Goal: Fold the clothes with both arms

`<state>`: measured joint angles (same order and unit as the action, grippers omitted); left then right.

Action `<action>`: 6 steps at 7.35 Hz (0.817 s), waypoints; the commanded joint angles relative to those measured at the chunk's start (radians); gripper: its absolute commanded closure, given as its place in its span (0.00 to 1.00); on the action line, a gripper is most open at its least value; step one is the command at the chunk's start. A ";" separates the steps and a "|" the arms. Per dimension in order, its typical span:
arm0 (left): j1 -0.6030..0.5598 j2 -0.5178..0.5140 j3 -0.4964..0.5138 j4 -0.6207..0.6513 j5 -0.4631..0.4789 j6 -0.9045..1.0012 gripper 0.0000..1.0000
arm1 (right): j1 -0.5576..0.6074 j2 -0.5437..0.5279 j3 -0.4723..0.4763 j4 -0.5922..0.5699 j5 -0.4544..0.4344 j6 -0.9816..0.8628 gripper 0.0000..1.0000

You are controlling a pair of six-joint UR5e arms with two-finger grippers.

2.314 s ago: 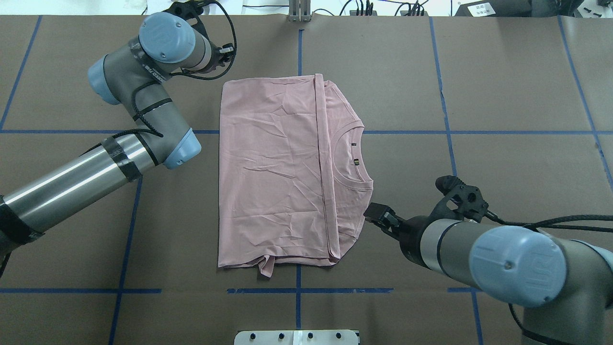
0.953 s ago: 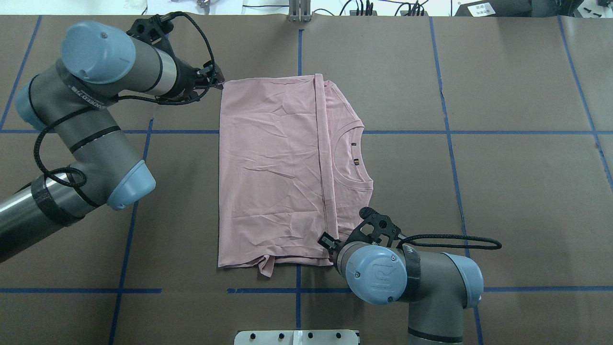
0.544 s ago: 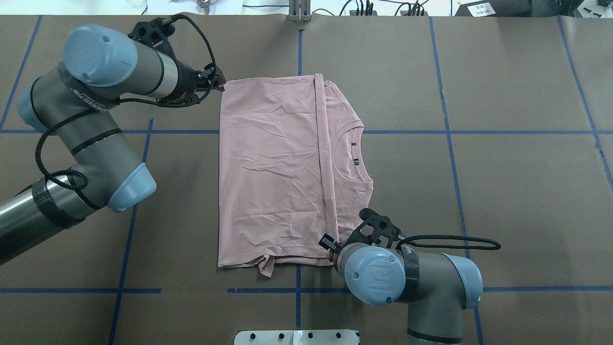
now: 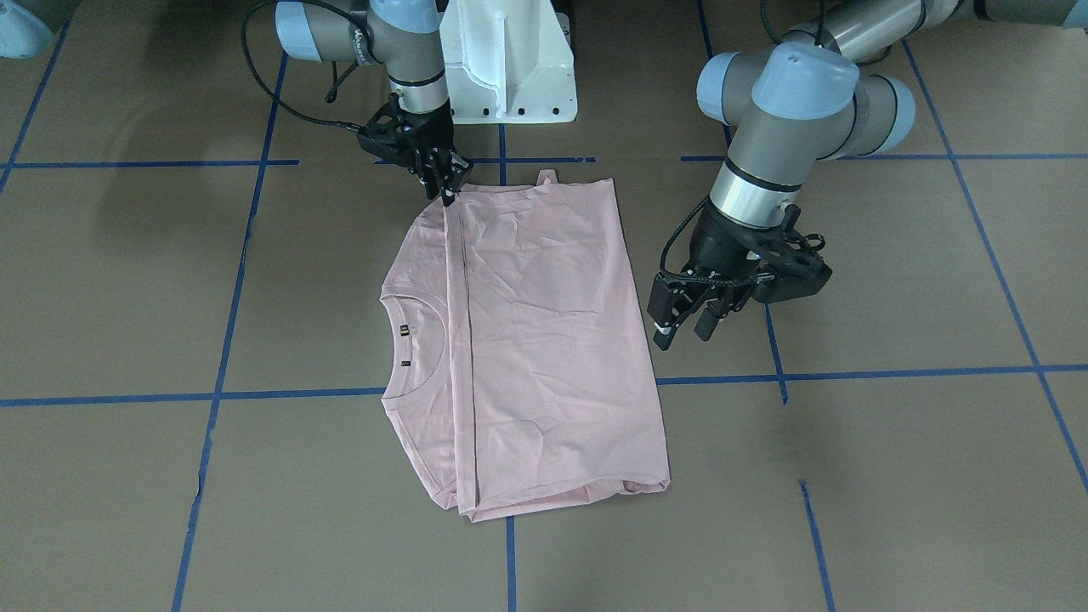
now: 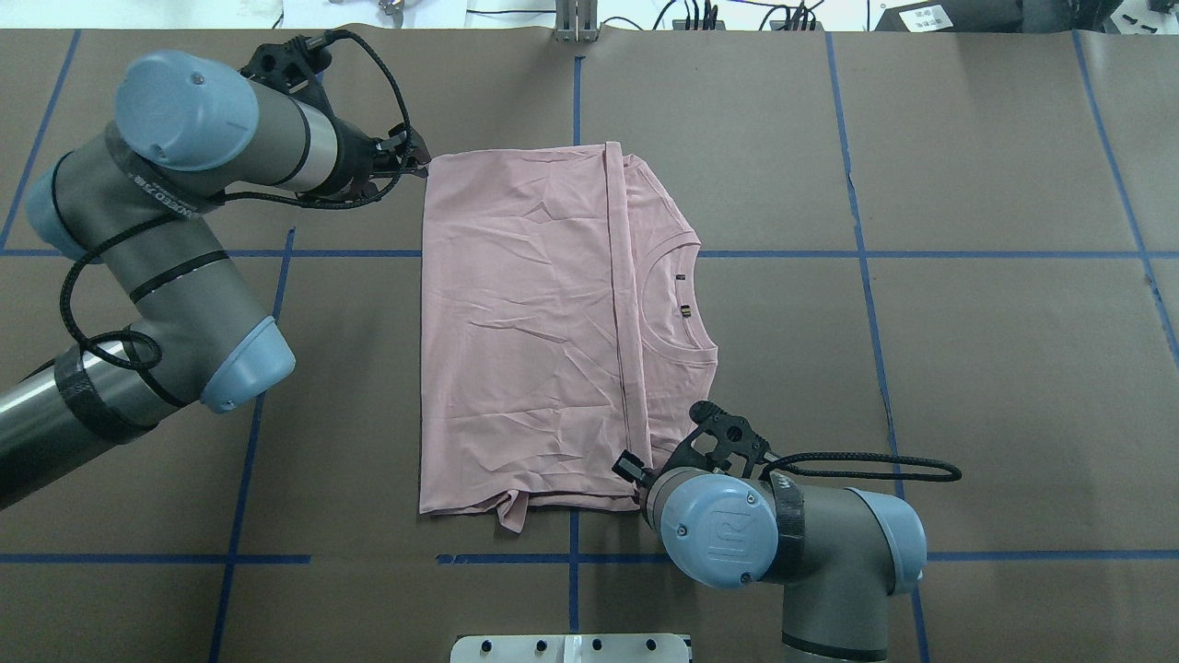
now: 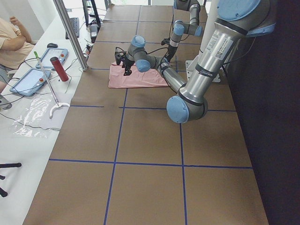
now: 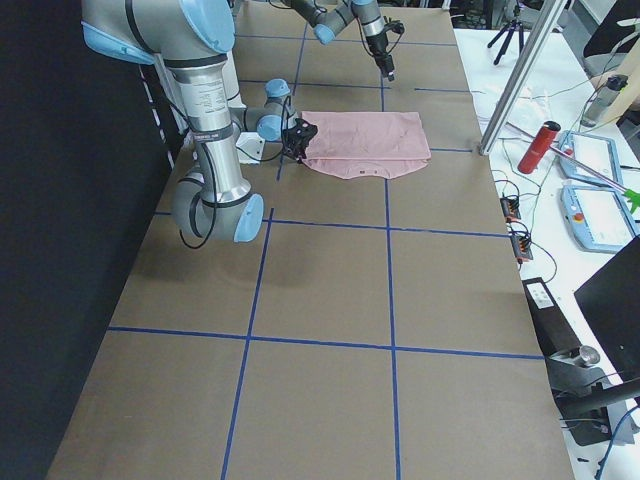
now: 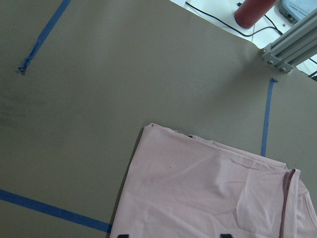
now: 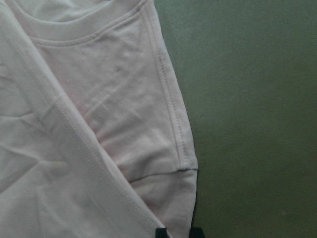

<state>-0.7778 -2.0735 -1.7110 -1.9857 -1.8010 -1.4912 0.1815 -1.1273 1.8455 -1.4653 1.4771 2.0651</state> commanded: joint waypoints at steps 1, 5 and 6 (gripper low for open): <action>0.000 0.018 -0.024 0.008 0.000 0.000 0.31 | 0.000 0.003 0.001 0.002 0.000 0.000 1.00; 0.087 0.057 -0.169 0.133 0.002 -0.109 0.31 | 0.015 -0.026 0.093 -0.015 0.003 -0.005 1.00; 0.157 0.073 -0.215 0.134 0.005 -0.200 0.31 | 0.015 -0.031 0.131 -0.054 0.003 -0.005 1.00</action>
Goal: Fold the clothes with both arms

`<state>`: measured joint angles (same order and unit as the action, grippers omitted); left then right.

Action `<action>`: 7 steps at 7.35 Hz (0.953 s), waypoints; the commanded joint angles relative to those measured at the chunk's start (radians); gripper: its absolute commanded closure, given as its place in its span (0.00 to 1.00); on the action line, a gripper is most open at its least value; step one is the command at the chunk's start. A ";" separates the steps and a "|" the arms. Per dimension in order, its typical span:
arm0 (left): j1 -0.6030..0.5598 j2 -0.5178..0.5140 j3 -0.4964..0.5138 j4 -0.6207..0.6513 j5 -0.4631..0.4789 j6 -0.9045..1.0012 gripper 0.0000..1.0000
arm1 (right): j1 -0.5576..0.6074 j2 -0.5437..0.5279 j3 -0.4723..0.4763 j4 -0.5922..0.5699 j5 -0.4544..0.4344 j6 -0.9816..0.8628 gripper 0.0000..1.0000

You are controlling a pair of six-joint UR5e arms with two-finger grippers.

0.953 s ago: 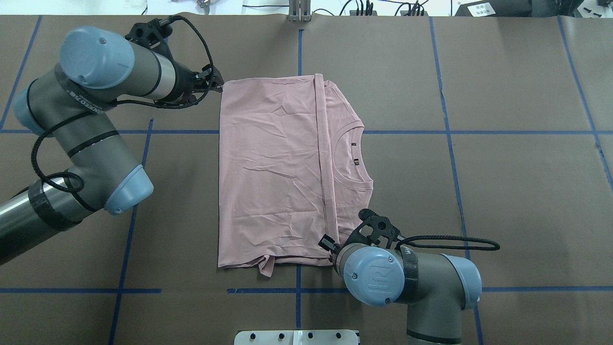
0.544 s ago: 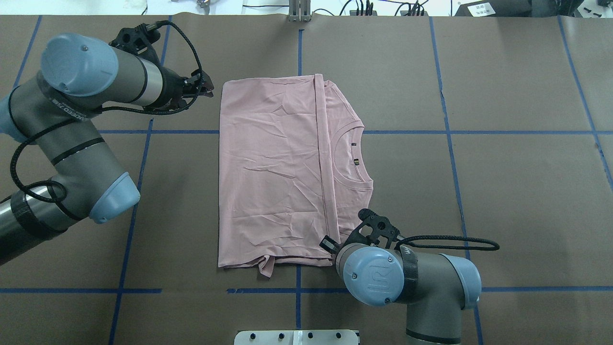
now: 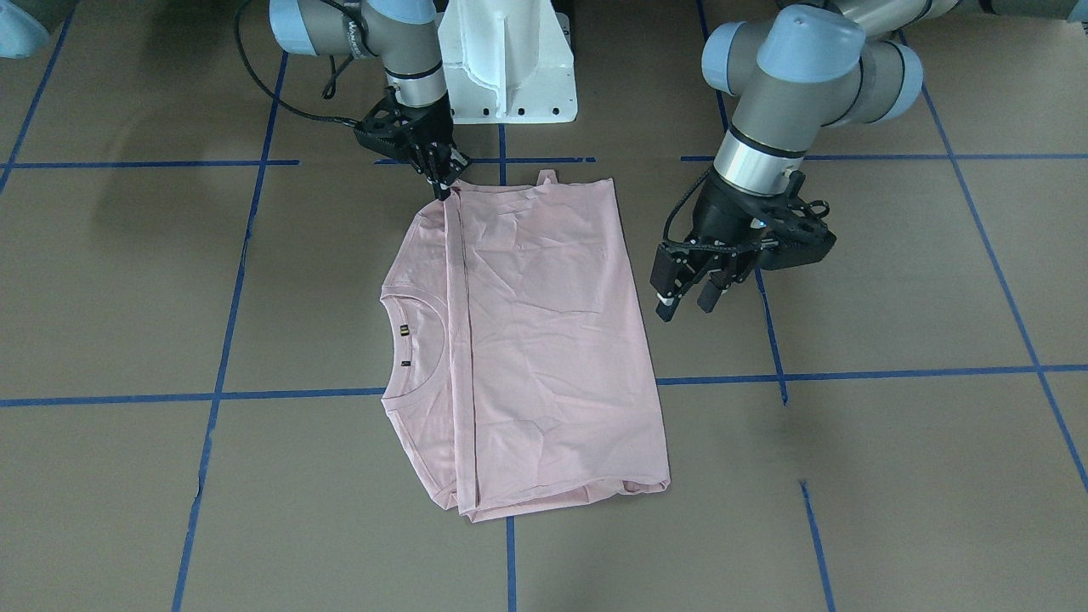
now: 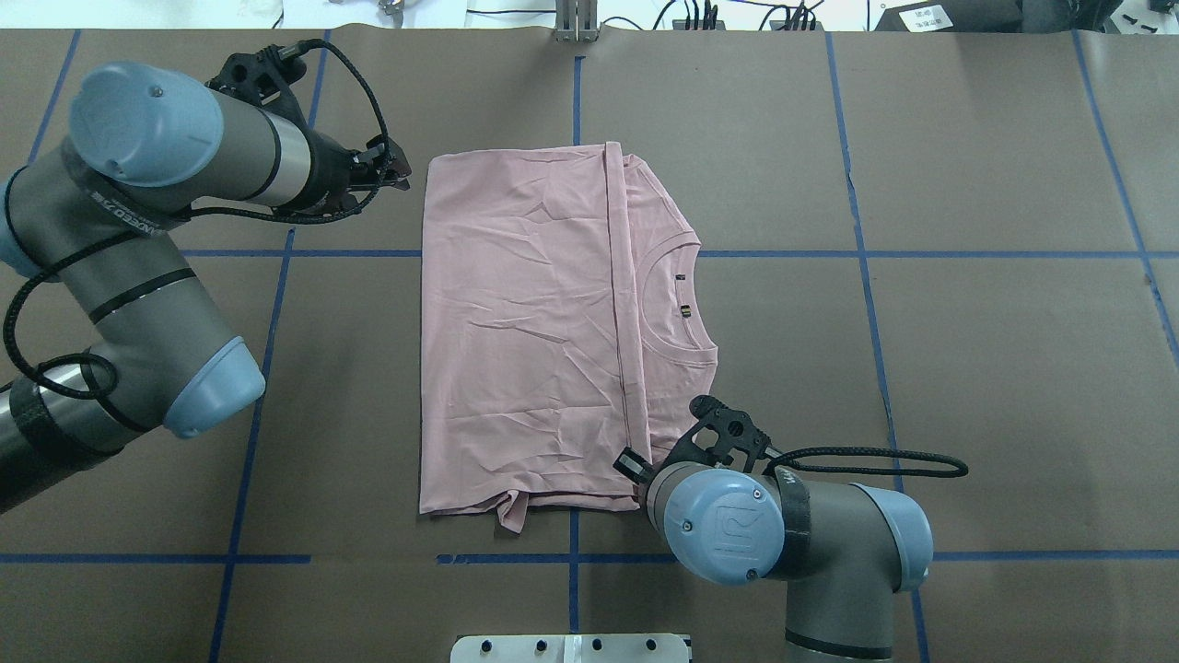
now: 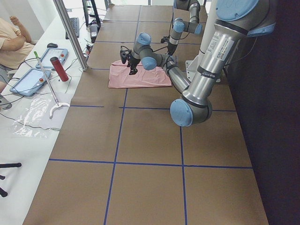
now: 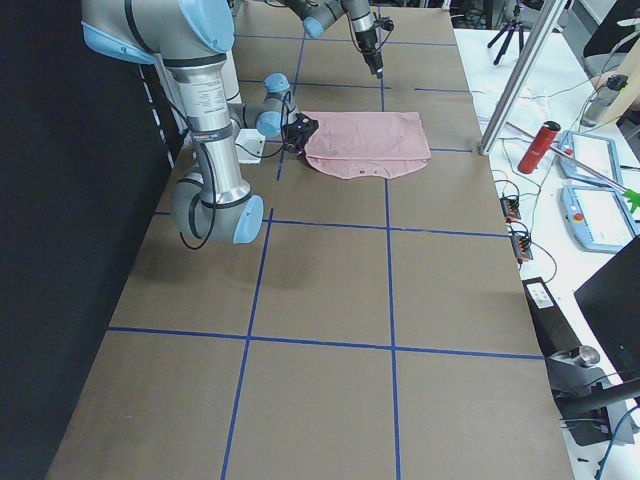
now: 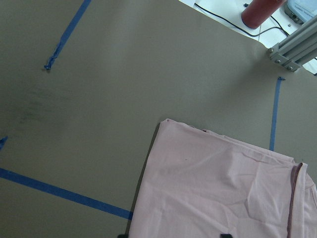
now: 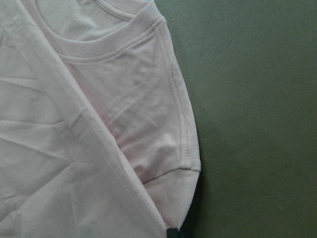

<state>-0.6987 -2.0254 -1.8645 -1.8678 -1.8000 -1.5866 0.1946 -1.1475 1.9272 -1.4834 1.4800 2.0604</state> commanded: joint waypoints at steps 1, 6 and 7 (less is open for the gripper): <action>0.159 0.058 -0.099 0.016 0.023 -0.204 0.31 | 0.002 -0.011 0.070 -0.061 0.000 0.000 1.00; 0.393 0.155 -0.097 0.016 0.099 -0.411 0.33 | -0.003 -0.009 0.070 -0.063 0.000 0.000 1.00; 0.418 0.152 -0.094 0.016 0.099 -0.411 0.36 | -0.003 -0.011 0.070 -0.063 0.000 0.000 1.00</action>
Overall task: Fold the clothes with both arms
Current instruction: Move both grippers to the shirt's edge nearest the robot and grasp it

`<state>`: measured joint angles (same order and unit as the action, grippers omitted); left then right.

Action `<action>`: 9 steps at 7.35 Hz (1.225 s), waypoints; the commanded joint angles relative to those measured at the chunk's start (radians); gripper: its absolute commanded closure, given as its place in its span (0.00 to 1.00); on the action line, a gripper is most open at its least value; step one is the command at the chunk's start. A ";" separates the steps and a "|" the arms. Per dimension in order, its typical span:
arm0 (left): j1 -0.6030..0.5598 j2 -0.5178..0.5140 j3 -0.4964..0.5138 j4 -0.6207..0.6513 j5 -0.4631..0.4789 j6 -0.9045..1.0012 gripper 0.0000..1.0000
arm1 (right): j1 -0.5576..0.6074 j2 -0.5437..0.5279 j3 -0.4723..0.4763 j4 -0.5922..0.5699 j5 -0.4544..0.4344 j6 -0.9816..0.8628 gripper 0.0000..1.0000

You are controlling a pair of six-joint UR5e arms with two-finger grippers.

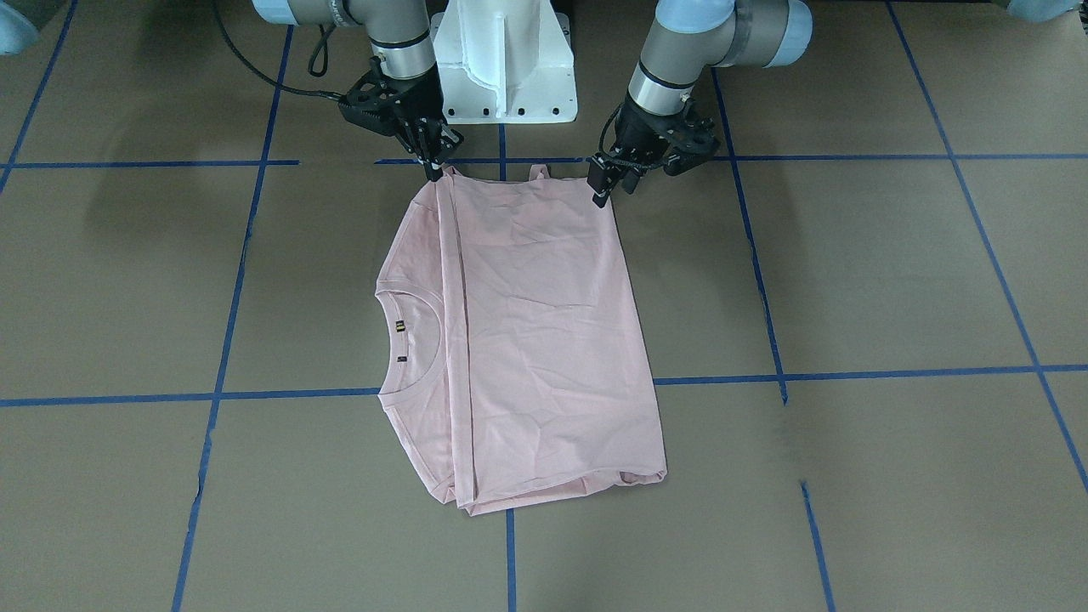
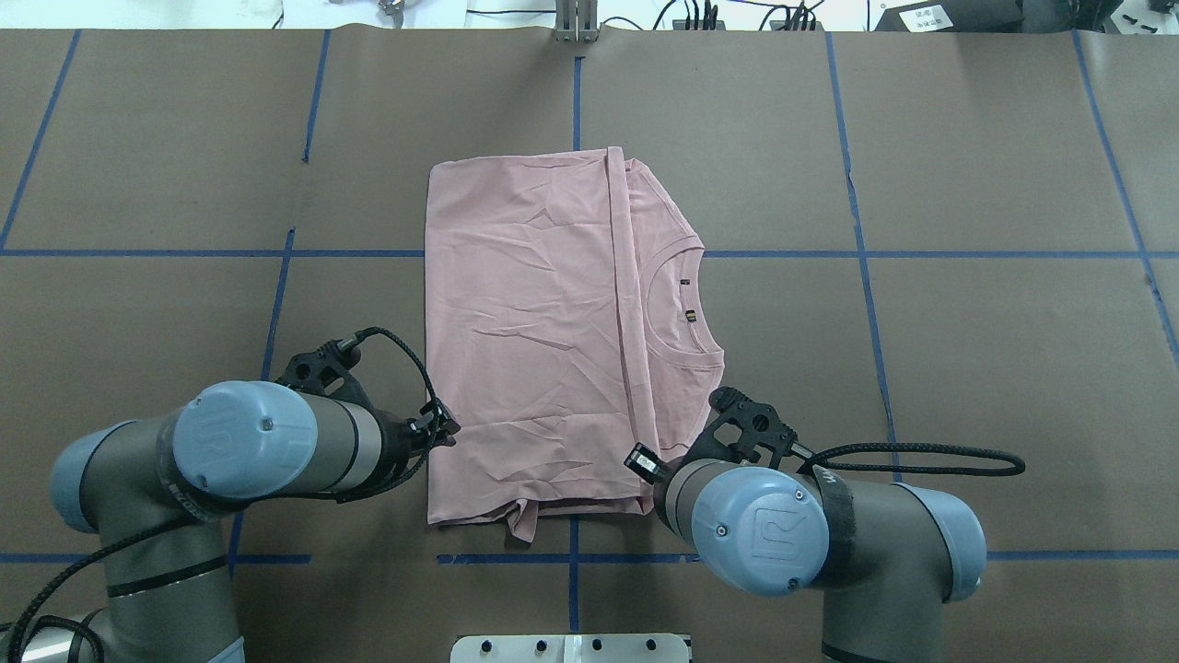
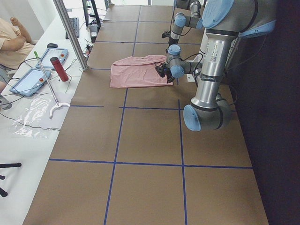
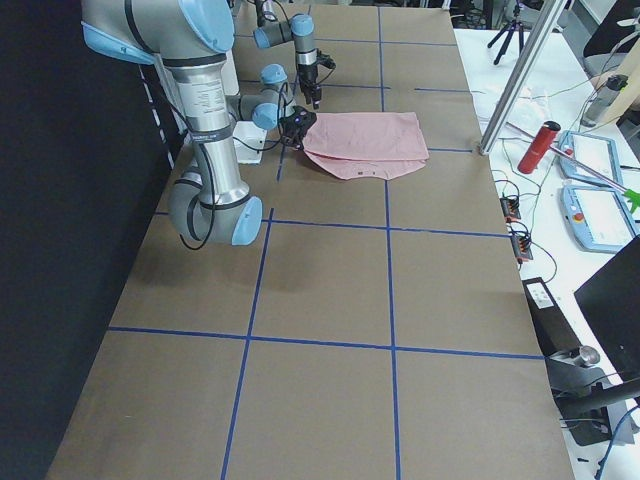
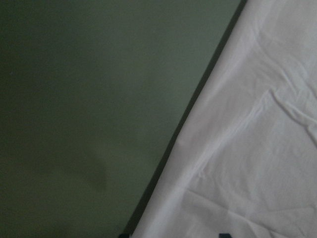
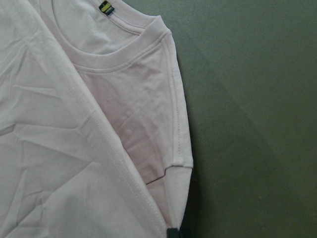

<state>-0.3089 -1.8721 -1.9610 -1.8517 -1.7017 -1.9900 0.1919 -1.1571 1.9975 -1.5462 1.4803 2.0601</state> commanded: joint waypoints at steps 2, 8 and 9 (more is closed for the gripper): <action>0.040 -0.009 0.031 -0.003 0.001 -0.006 0.38 | 0.000 -0.001 0.000 0.000 0.000 0.000 1.00; 0.076 0.001 0.040 0.002 0.002 -0.007 0.52 | 0.001 0.004 0.001 0.000 0.000 0.000 1.00; 0.077 0.001 0.042 0.003 0.002 -0.007 0.52 | 0.001 0.004 0.001 0.000 0.000 0.000 1.00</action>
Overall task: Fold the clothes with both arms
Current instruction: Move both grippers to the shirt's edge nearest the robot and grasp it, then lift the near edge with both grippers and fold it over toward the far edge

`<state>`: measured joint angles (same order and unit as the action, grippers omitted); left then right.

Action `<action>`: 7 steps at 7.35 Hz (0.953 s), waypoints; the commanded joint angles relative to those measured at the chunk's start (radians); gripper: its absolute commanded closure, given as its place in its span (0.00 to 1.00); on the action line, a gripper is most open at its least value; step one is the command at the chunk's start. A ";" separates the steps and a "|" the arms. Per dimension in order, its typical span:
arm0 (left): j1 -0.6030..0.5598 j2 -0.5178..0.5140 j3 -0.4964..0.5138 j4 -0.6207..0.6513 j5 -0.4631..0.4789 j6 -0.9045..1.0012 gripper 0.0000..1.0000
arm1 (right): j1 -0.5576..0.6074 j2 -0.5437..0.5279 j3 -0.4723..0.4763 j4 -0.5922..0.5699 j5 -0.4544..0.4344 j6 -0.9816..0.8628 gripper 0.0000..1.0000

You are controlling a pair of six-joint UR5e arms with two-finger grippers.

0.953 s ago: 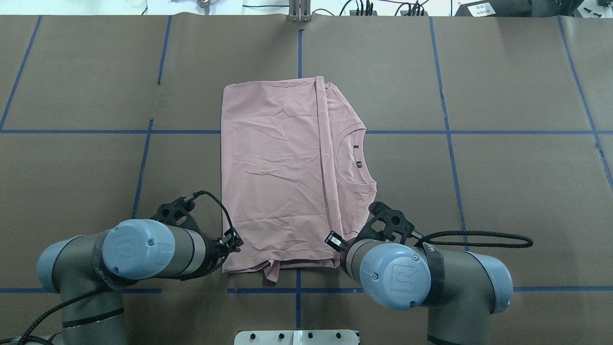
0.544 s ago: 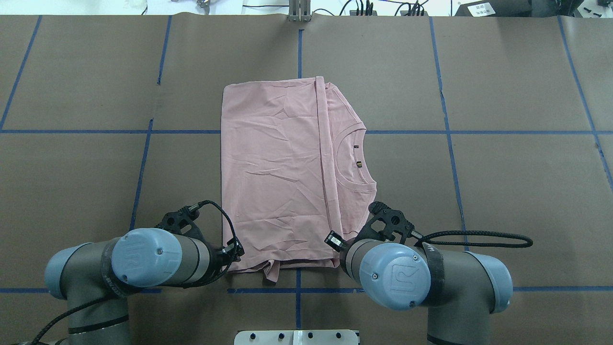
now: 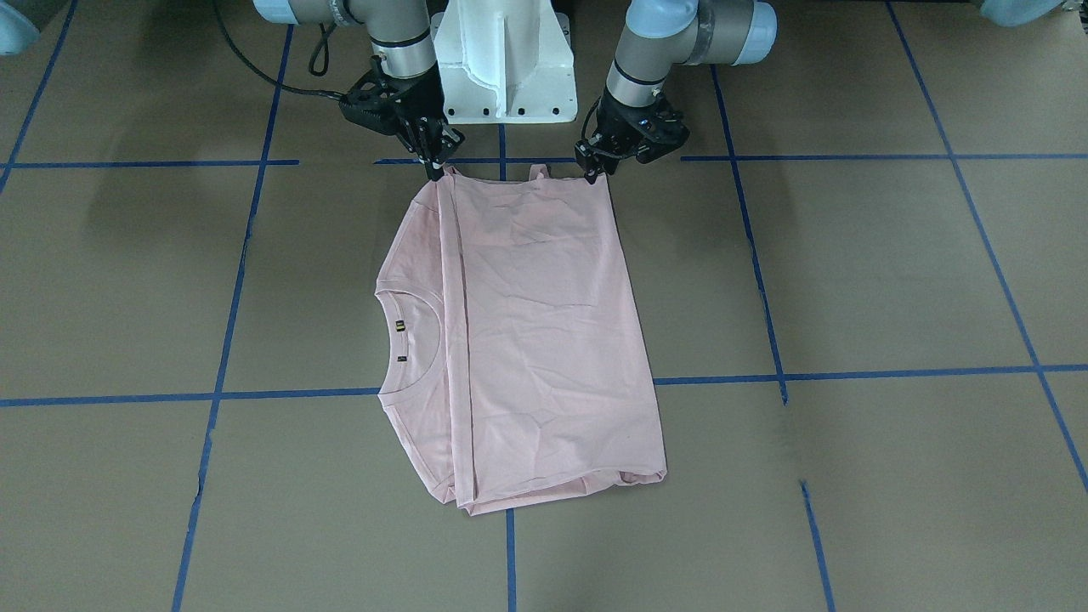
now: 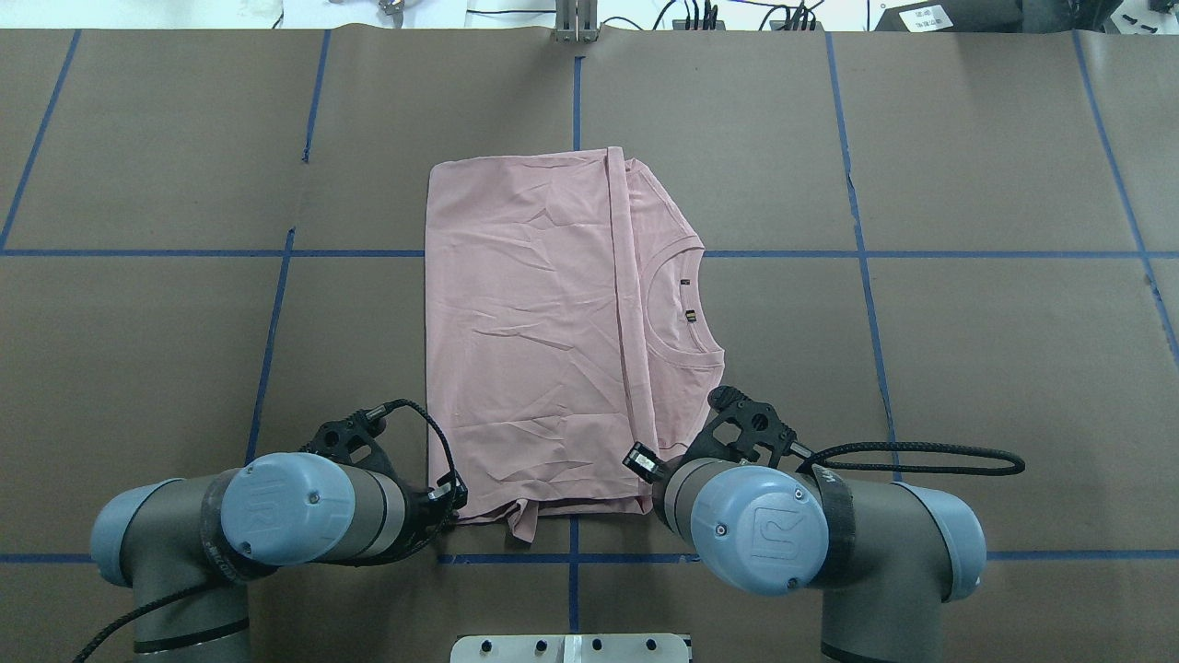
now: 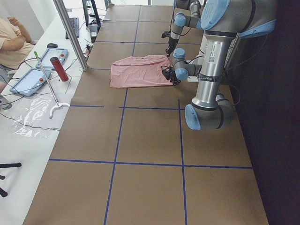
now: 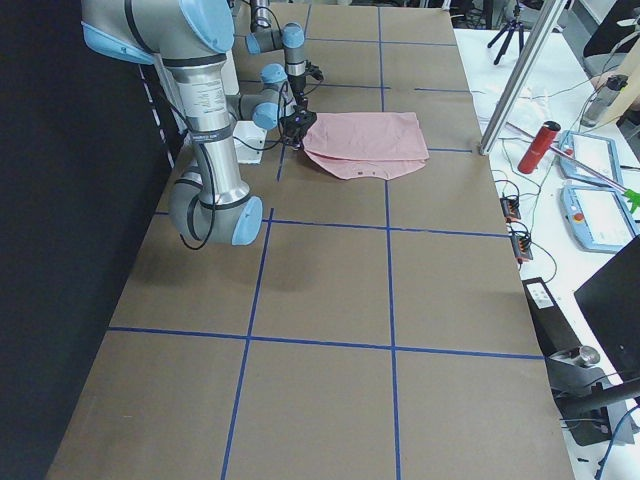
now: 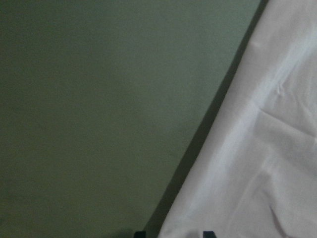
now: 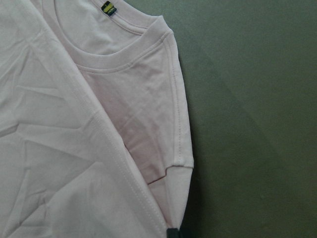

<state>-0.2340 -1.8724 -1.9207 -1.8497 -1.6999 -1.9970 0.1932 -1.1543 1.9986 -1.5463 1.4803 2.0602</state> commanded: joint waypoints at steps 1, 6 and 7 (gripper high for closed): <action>0.001 0.001 0.002 0.001 0.000 0.000 0.59 | 0.002 -0.001 0.002 -0.002 0.000 0.000 1.00; -0.001 -0.008 -0.123 0.111 -0.001 0.000 1.00 | -0.003 -0.007 0.047 -0.056 -0.003 0.008 1.00; -0.001 -0.008 -0.211 0.192 -0.003 0.000 1.00 | -0.067 -0.007 0.168 -0.201 -0.012 0.049 1.00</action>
<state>-0.2346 -1.8795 -2.0307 -1.7523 -1.7013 -1.9972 0.1768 -1.1608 2.0600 -1.6200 1.4761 2.0760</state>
